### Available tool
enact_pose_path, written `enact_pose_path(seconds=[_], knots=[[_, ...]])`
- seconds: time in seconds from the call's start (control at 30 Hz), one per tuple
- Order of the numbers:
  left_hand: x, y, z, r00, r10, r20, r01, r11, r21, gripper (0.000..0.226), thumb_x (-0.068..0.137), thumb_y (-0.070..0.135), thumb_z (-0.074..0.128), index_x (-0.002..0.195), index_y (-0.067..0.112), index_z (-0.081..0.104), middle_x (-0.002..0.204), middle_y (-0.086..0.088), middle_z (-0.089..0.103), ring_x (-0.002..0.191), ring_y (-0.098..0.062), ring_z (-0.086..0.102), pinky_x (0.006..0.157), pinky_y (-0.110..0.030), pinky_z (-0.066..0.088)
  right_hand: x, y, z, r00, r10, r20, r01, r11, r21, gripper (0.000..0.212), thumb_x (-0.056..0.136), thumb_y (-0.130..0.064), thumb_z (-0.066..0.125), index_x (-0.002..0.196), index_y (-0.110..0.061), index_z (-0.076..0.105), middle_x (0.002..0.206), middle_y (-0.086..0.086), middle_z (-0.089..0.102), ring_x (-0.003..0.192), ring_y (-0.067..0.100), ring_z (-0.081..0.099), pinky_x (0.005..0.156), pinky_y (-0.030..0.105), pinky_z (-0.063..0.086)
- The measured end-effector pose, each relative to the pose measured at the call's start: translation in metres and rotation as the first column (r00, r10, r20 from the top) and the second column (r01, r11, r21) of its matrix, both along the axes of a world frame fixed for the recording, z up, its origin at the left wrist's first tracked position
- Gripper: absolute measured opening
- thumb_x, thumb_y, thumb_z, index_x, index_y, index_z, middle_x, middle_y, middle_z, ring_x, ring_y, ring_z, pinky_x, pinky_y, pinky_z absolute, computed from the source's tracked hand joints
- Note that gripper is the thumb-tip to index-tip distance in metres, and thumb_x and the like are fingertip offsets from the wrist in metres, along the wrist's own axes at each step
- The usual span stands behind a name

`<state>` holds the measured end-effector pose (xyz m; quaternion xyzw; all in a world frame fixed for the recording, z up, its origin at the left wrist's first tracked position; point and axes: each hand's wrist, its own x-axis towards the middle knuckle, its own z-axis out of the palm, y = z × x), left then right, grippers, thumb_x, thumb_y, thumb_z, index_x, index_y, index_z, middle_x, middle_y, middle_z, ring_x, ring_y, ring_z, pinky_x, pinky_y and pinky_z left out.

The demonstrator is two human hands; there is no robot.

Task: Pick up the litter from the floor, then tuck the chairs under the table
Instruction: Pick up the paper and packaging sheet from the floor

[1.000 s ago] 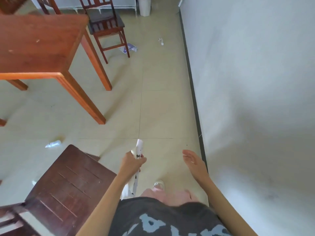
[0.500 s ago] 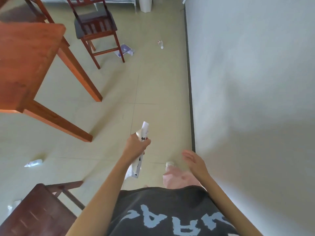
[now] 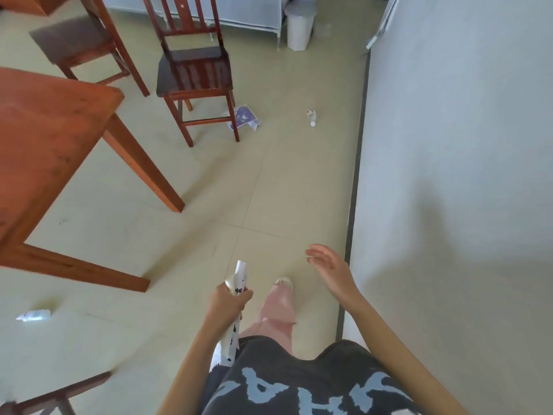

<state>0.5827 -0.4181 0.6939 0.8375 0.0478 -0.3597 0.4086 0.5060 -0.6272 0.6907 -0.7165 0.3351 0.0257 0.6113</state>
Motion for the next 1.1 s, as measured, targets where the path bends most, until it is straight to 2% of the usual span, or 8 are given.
enact_pose_path(seconds=[0.17,0.23,0.33,0.4,0.53,0.73,0.83,1.1], knots=[[0.117,-0.092,0.009,0.997,-0.073,0.026,0.073,0.997,0.002,0.015,0.076,0.016,0.061,0.068,0.007,0.053,0.05,-0.001,0.05,0.039,-0.015,0.046,0.051,-0.025,0.04,0.081,-0.074,-0.003,0.998,-0.024,-0.05,0.022,0.999,-0.028,0.024,0.091,-0.011,0.053,0.11,-0.026,0.056,0.108,-0.008,0.064,0.103,0.008,0.059,0.092,0.021,0.044],[0.166,-0.13,0.018,0.994,-0.086,0.061,0.087,0.996,-0.012,0.016,0.075,0.017,0.061,0.065,0.008,0.051,0.05,-0.001,0.05,0.041,-0.017,0.045,0.054,-0.028,0.041,0.111,-0.102,-0.004,0.996,-0.065,-0.069,0.063,0.998,-0.021,0.023,0.091,-0.01,0.053,0.11,-0.023,0.057,0.108,-0.007,0.064,0.101,0.008,0.058,0.088,0.016,0.043],[0.229,-0.182,0.032,0.991,-0.1,0.09,0.104,0.994,-0.035,0.016,0.075,0.017,0.061,0.065,0.01,0.051,0.05,0.001,0.049,0.042,-0.017,0.045,0.056,-0.028,0.04,0.146,-0.139,-0.009,0.991,-0.093,-0.101,0.094,0.996,0.0,0.024,0.091,-0.012,0.053,0.113,-0.019,0.059,0.113,-0.006,0.063,0.103,0.008,0.057,0.092,0.02,0.042],[0.267,-0.216,0.037,0.991,-0.092,0.097,0.099,0.993,-0.063,0.013,0.075,0.017,0.061,0.069,0.01,0.053,0.051,0.001,0.049,0.041,-0.015,0.045,0.054,-0.026,0.04,0.169,-0.165,-0.015,0.99,-0.079,-0.117,0.08,0.997,0.005,0.021,0.092,-0.014,0.052,0.11,-0.023,0.058,0.118,-0.006,0.06,0.106,0.01,0.055,0.093,0.021,0.04],[0.332,-0.285,0.031,0.99,-0.093,0.104,0.099,0.993,-0.059,0.016,0.078,0.017,0.06,0.068,0.01,0.05,0.051,0.001,0.047,0.036,-0.01,0.042,0.048,-0.022,0.036,0.227,-0.228,-0.026,0.99,-0.055,-0.128,0.054,0.998,-0.009,0.021,0.092,-0.019,0.051,0.096,-0.04,0.054,0.105,-0.011,0.059,0.101,0.012,0.056,0.084,0.018,0.039],[0.411,-0.367,0.013,1.0,0.008,0.026,-0.007,1.0,-0.03,0.017,0.078,0.016,0.061,0.066,0.009,0.051,0.052,-0.002,0.049,0.042,-0.017,0.043,0.054,-0.027,0.039,0.35,-0.35,-0.025,0.99,0.012,-0.138,-0.012,1.0,-0.002,0.024,0.09,-0.009,0.053,0.103,-0.028,0.057,0.111,-0.002,0.064,0.106,0.017,0.06,0.095,0.032,0.047],[0.451,-0.403,0.012,0.999,0.034,-0.004,-0.034,0.999,-0.035,0.018,0.078,0.014,0.061,0.064,0.009,0.051,0.05,-0.002,0.048,0.041,-0.016,0.041,0.051,-0.026,0.039,0.416,-0.398,-0.019,0.99,0.058,-0.128,-0.062,0.998,-0.032,0.026,0.09,-0.007,0.053,0.109,-0.024,0.056,0.108,-0.004,0.064,0.106,0.016,0.06,0.095,0.029,0.045],[0.57,-0.476,-0.012,0.988,0.119,-0.098,-0.118,0.993,0.014,0.026,0.075,0.017,0.061,0.057,0.011,0.044,0.05,-0.003,0.045,0.041,-0.017,0.04,0.05,-0.027,0.036,0.57,-0.477,-0.035,0.985,0.123,-0.125,-0.127,0.991,-0.029,0.025,0.09,-0.009,0.052,0.105,-0.028,0.057,0.107,-0.008,0.063,0.104,0.015,0.06,0.097,0.034,0.047]])
